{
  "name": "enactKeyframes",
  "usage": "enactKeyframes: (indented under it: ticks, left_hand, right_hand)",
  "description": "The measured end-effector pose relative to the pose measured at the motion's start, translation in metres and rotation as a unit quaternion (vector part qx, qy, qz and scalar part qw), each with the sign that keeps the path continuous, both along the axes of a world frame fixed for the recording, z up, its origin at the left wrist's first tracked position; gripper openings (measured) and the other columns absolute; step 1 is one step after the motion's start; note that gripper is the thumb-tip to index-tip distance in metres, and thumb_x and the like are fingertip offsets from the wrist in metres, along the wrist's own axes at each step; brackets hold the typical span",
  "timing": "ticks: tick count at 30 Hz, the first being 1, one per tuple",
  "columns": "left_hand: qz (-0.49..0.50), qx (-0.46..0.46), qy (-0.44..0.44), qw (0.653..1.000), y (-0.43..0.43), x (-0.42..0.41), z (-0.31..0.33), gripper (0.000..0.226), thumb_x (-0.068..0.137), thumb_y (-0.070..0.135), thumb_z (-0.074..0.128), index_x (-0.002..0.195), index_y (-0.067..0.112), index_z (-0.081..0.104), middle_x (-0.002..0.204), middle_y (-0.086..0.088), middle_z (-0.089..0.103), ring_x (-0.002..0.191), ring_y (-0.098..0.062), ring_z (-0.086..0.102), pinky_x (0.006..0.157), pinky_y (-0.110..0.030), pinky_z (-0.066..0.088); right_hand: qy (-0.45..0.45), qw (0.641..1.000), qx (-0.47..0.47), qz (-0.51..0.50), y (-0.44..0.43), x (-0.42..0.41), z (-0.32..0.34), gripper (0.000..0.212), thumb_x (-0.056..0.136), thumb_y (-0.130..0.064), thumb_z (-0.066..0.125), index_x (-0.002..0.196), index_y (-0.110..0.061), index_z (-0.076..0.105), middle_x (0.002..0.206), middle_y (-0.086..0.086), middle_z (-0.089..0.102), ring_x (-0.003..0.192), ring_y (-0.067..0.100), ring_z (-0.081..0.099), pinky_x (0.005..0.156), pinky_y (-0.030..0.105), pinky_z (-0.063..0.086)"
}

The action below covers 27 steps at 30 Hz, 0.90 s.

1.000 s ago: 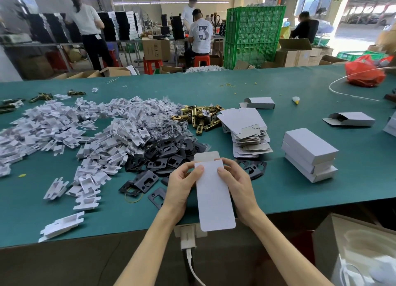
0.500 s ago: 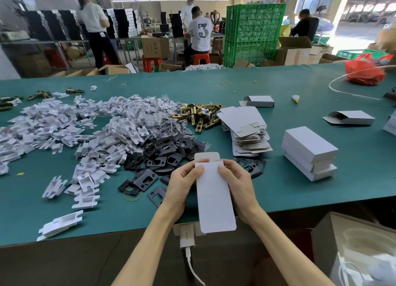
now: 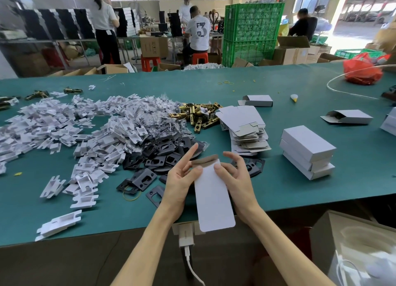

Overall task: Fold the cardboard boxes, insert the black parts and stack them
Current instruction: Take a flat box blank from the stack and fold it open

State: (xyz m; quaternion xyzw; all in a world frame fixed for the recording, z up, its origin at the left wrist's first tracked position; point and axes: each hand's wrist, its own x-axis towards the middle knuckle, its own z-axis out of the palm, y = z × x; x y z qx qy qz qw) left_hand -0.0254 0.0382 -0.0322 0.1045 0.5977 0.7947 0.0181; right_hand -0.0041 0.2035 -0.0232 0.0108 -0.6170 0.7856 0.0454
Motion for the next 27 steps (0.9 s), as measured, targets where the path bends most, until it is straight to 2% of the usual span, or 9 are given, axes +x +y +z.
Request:
enactKeyframes:
  ticks: [2, 5, 8, 11, 15, 17, 19, 22, 27]
  left_hand:
    - [0.018, 0.001, 0.003, 1.000, 0.001, -0.001, -0.002, 0.052, 0.093, 0.018, 0.071, 0.141, 0.036, 0.063, 0.124, -0.007, 0.073, 0.106, -0.025, 0.068, 0.094, -0.042, 0.057]
    - [0.092, -0.001, 0.021, 0.996, 0.000, -0.004, -0.007, 0.031, 0.098, 0.016, 0.067, 0.128, 0.020, 0.072, 0.129, -0.003, 0.073, 0.119, -0.039, 0.064, 0.099, -0.054, 0.053]
    - [0.211, 0.049, -0.002, 0.976, -0.004, -0.010, -0.010, 0.025, 0.103, 0.015, 0.064, 0.122, 0.023, 0.077, 0.126, 0.003, 0.074, 0.107, -0.024, 0.063, 0.089, -0.044, 0.053]
    - [0.286, 0.067, -0.012, 0.956, -0.006, -0.014, -0.012, 0.024, 0.104, 0.018, 0.063, 0.123, 0.024, 0.076, 0.108, 0.013, 0.075, 0.096, -0.012, 0.059, 0.078, -0.030, 0.051]
    - [0.321, 0.047, -0.020, 0.946, -0.003, -0.013, -0.013, 0.013, 0.103, 0.027, 0.066, 0.115, 0.028, 0.070, 0.083, 0.014, 0.067, 0.086, -0.012, 0.059, 0.079, -0.036, 0.051]
    - [0.306, 0.039, -0.021, 0.951, 0.000, -0.011, -0.010, 0.015, 0.100, 0.039, 0.067, 0.106, 0.025, 0.069, 0.082, 0.007, 0.063, 0.084, -0.013, 0.057, 0.080, -0.040, 0.051]
    - [0.272, 0.037, -0.021, 0.961, 0.002, -0.008, -0.007, 0.036, 0.094, 0.052, 0.065, 0.094, 0.016, 0.064, 0.083, 0.000, 0.063, 0.082, -0.014, 0.060, 0.075, -0.038, 0.055]
    - [0.231, 0.028, -0.008, 0.973, 0.004, -0.007, -0.007, 0.037, 0.089, 0.049, 0.067, 0.088, 0.013, 0.057, 0.075, 0.007, 0.070, 0.076, -0.006, 0.068, 0.067, -0.028, 0.061]
    - [0.228, 0.020, -0.031, 0.973, 0.002, -0.009, -0.009, 0.036, 0.086, 0.046, 0.071, 0.103, 0.015, 0.065, 0.096, 0.000, 0.073, 0.094, -0.017, 0.068, 0.081, -0.041, 0.060]
  right_hand:
    - [-0.017, 1.000, 0.010, -0.009, -0.001, -0.001, 0.001, 0.042, 0.090, -0.030, 0.074, 0.125, -0.015, 0.056, 0.109, 0.009, 0.075, 0.095, 0.027, 0.073, 0.075, 0.036, 0.060]
    - [-0.029, 0.999, 0.015, 0.006, -0.002, -0.002, 0.002, 0.049, 0.087, -0.046, 0.072, 0.123, -0.015, 0.060, 0.109, 0.005, 0.074, 0.092, 0.018, 0.073, 0.069, 0.027, 0.056]
    - [-0.047, 0.998, -0.019, 0.038, -0.001, -0.005, 0.001, 0.058, 0.087, -0.053, 0.069, 0.128, -0.015, 0.060, 0.119, 0.003, 0.074, 0.108, 0.017, 0.070, 0.082, 0.026, 0.054]
    - [-0.049, 0.997, 0.001, 0.065, 0.001, -0.005, 0.001, 0.073, 0.075, -0.070, 0.068, 0.129, -0.021, 0.063, 0.119, 0.001, 0.073, 0.109, 0.016, 0.070, 0.084, 0.027, 0.056]
    - [-0.031, 0.996, 0.049, 0.065, 0.002, -0.005, -0.004, 0.064, 0.072, -0.050, 0.084, 0.130, -0.029, 0.064, 0.120, 0.000, 0.073, 0.107, 0.020, 0.068, 0.092, 0.033, 0.057]
    - [-0.033, 0.999, -0.018, 0.031, 0.002, -0.006, -0.004, 0.056, 0.076, -0.035, 0.085, 0.127, -0.020, 0.066, 0.118, 0.006, 0.074, 0.105, 0.021, 0.069, 0.091, 0.036, 0.057]
    - [-0.042, 0.990, -0.132, -0.002, 0.004, -0.006, -0.002, 0.052, 0.079, -0.030, 0.084, 0.123, -0.010, 0.065, 0.117, 0.010, 0.074, 0.104, 0.020, 0.071, 0.085, 0.031, 0.059]
    - [-0.059, 0.979, -0.194, -0.039, 0.005, -0.007, 0.000, 0.053, 0.082, -0.030, 0.080, 0.126, -0.007, 0.062, 0.119, 0.011, 0.073, 0.106, 0.021, 0.071, 0.081, 0.028, 0.058]
    - [-0.048, 0.980, -0.184, -0.062, 0.003, -0.007, 0.000, 0.048, 0.084, -0.028, 0.079, 0.126, -0.013, 0.060, 0.117, 0.005, 0.074, 0.106, 0.019, 0.071, 0.081, 0.030, 0.059]
